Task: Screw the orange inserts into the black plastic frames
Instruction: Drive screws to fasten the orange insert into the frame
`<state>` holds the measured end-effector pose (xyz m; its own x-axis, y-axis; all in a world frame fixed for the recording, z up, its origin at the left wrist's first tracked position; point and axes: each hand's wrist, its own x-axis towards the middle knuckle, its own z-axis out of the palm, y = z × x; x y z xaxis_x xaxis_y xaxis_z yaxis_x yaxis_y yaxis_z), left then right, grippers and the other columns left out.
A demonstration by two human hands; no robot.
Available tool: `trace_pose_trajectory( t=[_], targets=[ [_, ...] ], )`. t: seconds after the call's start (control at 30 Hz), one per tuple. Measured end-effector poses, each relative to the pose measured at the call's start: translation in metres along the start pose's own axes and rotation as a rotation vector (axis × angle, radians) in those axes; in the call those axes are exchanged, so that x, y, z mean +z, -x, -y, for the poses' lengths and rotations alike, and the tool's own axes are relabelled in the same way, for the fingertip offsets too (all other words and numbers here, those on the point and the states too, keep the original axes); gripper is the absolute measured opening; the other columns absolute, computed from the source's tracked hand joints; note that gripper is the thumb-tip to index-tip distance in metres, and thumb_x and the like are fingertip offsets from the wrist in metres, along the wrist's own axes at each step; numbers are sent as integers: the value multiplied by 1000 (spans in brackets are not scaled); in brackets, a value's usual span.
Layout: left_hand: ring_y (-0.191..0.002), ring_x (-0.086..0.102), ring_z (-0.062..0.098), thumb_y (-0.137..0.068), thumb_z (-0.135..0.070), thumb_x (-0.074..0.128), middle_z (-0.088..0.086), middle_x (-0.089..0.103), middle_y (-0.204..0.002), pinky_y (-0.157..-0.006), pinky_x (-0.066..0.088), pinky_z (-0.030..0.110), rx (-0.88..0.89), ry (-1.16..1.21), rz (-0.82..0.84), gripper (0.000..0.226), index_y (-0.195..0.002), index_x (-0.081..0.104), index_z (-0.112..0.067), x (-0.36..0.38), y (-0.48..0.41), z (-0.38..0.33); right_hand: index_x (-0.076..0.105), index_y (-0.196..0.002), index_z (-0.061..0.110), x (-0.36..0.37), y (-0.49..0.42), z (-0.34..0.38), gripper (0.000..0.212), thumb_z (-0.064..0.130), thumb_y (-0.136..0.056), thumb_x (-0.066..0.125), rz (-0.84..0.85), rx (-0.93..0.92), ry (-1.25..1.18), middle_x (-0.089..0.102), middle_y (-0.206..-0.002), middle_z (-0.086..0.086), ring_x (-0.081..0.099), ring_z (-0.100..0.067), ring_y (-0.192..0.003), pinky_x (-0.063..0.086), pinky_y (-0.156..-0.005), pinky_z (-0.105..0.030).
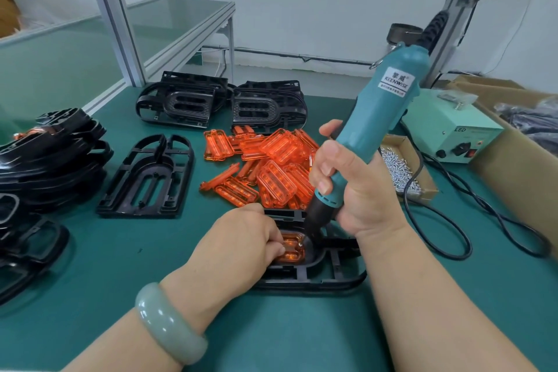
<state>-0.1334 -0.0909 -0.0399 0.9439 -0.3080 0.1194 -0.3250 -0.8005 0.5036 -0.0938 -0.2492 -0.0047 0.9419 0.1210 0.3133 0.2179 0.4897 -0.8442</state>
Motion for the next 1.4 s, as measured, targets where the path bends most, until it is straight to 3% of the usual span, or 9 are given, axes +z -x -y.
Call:
trace_pose_trajectory(
  t=[0.23, 0.47, 0.57, 0.63, 0.7, 0.8, 1.0, 1.2, 1.4],
  targets=[
    [-87, 52, 10, -88, -36, 60, -10, 48, -90, -78, 44, 26, -18, -42, 20, 17, -97, 73, -30, -1, -2, -1, 56, -93, 14, 0, -1, 6, 12, 13, -82, 57, -58, -55, 21, 45, -56, 3, 43, -10, -40, 37, -46, -21],
    [-80, 56, 4, -85, -41, 61, -13, 60, -81, -70, 44, 15, 0, 34, 60, 14, -88, 73, -34, -9, -7, 4, 52, -93, 18, -15, -3, 3, 10, 21, -87, 59, -288, -124, -292, 46, -56, 8, 42, -6, -43, 36, -53, -23],
    [-70, 58, -4, -85, -36, 58, -19, 68, -78, -63, 45, 9, -220, 448, -143, 15, -88, 72, -30, -17, -11, 9, 51, -91, 21, -24, 0, -3, 9, 27, -85, 53, -354, -111, -384, 45, -56, 10, 41, -4, -43, 37, -56, -22],
    [-66, 53, 3, -91, -8, 49, -7, 65, -80, -60, 42, 17, -511, 978, -291, 24, -94, 70, -19, -21, -18, 11, 51, -90, 21, -27, 1, -3, 8, 28, -86, 52, -391, -113, -430, 45, -57, 11, 41, -4, -44, 37, -57, -22],
    [-72, 51, 10, -83, 16, 31, 7, 57, -87, -62, 43, 21, -717, 1537, -382, 41, -94, 61, -10, -24, -24, 9, 51, -89, 22, -30, -1, -3, 7, 28, -87, 53, -415, -124, -483, 44, -56, 11, 41, -3, -44, 39, -57, -21],
    [-88, 56, 16, -81, 22, 21, 14, 54, -99, -69, 50, 28, -829, 1900, -531, 45, -95, 56, -3, -28, -26, 3, 52, -87, 23, -32, -2, -2, 7, 29, -85, 54, -428, -130, -539, 44, -56, 11, 42, -3, -44, 40, -56, -21],
    [-97, 61, 23, -89, 20, 26, 16, 60, -106, -91, 52, 36, -850, 1999, -500, 37, -107, 55, 6, -23, -29, -15, 52, -87, 22, -33, -2, -2, 7, 27, -91, 50, -455, -141, -551, 45, -55, 11, 42, -3, -43, 41, -55, -20],
    [-95, 67, 32, -93, 6, 47, 17, 59, -114, -62, 59, 28, -815, 2053, -439, 26, -119, 51, 7, -14, -31, -19, 52, -86, 22, -33, -1, -2, 8, 28, -82, 56, -474, -151, -553, 46, -55, 10, 43, -3, -43, 41, -54, -20],
    [-115, 52, 33, -87, 18, 25, 22, 57, -105, -102, 44, 45, -816, 1994, -357, 34, -105, 52, 7, -14, -29, -23, 53, -86, 23, -34, -1, -2, 9, 29, -81, 58, -495, -140, -565, 46, -56, 11, 43, -3, -43, 42, -54, -19]
  ],
)
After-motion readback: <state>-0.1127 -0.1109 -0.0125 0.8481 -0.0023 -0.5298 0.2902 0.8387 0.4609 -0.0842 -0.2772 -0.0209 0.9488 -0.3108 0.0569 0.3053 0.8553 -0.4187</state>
